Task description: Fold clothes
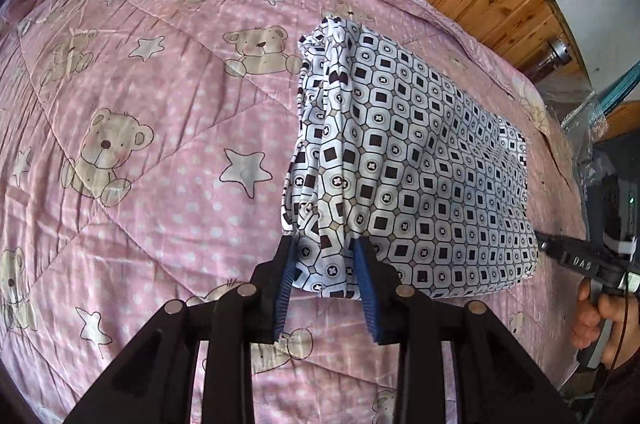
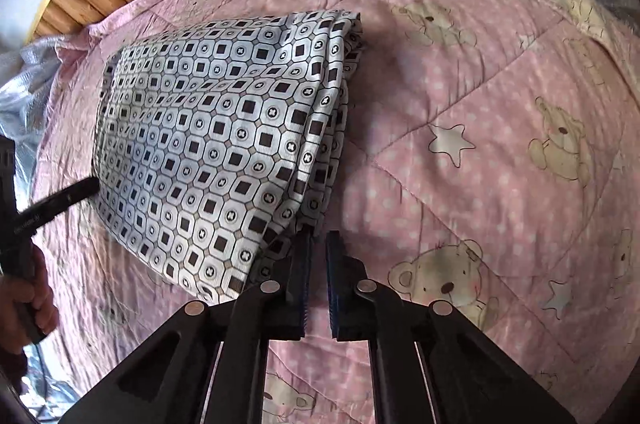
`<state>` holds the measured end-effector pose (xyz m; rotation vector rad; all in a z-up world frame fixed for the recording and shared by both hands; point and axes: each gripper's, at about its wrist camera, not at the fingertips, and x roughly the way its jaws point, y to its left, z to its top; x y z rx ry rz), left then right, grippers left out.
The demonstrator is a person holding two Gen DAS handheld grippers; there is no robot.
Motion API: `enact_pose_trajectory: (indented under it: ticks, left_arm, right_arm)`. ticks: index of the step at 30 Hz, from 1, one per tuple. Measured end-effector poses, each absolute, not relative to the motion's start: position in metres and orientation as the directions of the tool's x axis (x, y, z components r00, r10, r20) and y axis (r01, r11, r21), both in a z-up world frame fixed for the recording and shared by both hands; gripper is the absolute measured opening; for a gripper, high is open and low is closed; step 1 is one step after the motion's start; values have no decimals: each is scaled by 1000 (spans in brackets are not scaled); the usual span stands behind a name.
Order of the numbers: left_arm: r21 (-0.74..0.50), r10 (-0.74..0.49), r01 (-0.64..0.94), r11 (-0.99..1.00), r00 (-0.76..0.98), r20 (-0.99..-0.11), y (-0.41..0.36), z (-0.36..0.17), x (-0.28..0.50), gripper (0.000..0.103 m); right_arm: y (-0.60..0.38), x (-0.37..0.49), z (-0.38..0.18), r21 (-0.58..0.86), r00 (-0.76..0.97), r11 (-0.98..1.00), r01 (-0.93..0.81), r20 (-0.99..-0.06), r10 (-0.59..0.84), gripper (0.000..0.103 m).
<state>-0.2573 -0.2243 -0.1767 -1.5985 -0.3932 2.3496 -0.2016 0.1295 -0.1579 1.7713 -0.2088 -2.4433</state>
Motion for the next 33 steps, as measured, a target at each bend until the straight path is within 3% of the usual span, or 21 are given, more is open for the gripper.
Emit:
enact_pose_trajectory:
  ticks: [3,4,5,6,9,12,13,14,16,17,18,20,23,28,31,33]
  left_arm:
    - [-376,383,-91,-922,-356,-853,-227,-167,-256,33]
    - [-381,390,-96,-919,-357,-849,-229,-164,-255,33]
    - [-418,421,-90,-904,-363,-832,-233,-161,-254,33]
    - [-453,448,-76,-888,-358,-819,-236,-163,-255,34]
    - [-553,527,-32,-833,-351,-774,-243,-170,-259,35]
    - [-574,545,-19,-818,-344,-765,-237,-178,-267,43]
    - [-573,545,-23,-819,-344,-765,-233,-180,-269,44]
    - [-565,540,-33,-824,-344,-768,-230,-179,-272,44]
    - [-542,521,-40,-840,-339,-783,-227,-177,-275,41]
    - [-533,512,-31,-846,-327,-794,-228,-175,-277,29]
    - [-526,505,-23,-850,-315,-804,-229,-173,-278,18]
    - [-545,523,-18,-838,-307,-795,-232,-161,-273,10]
    - [-564,546,-36,-825,-304,-780,-227,-140,-253,10]
    - [-485,469,-15,-875,-280,-838,-203,-173,-234,11]
    - [-494,473,-15,-869,-313,-823,-206,-165,-229,12]
    - [-493,477,-48,-869,-349,-807,-207,-145,-222,12]
  right_arm:
    - [124,-180,-120,304,-443,-953,-15,-856,-266,24]
    - [123,-174,-115,357,-472,-934,-22,-827,-305,40]
    - [123,-170,-118,412,-487,-911,-34,-803,-345,49]
    - [128,-168,-130,436,-484,-896,-78,-803,-348,50]
    - [144,-162,-170,455,-466,-858,-239,-829,-310,50]
    - [142,-156,-179,502,-497,-834,-230,-797,-343,49]
    - [136,-159,-180,528,-490,-825,-202,-783,-382,21]
    - [128,-164,-178,531,-476,-830,-168,-781,-404,11]
    - [113,-177,-166,454,-449,-885,-104,-815,-366,7]
    - [113,-181,-156,427,-451,-901,-77,-821,-350,6]
    - [116,-182,-142,405,-461,-913,-51,-820,-338,5]
    - [125,-182,-112,371,-475,-929,10,-816,-330,4]
    - [140,-180,-106,312,-424,-949,47,-854,-302,4]
    - [156,-182,-174,247,-303,-969,-18,-925,-230,4]
    - [163,-173,-140,189,-385,-980,-59,-910,-153,20]
    - [160,-167,-109,238,-490,-970,-36,-851,-191,29]
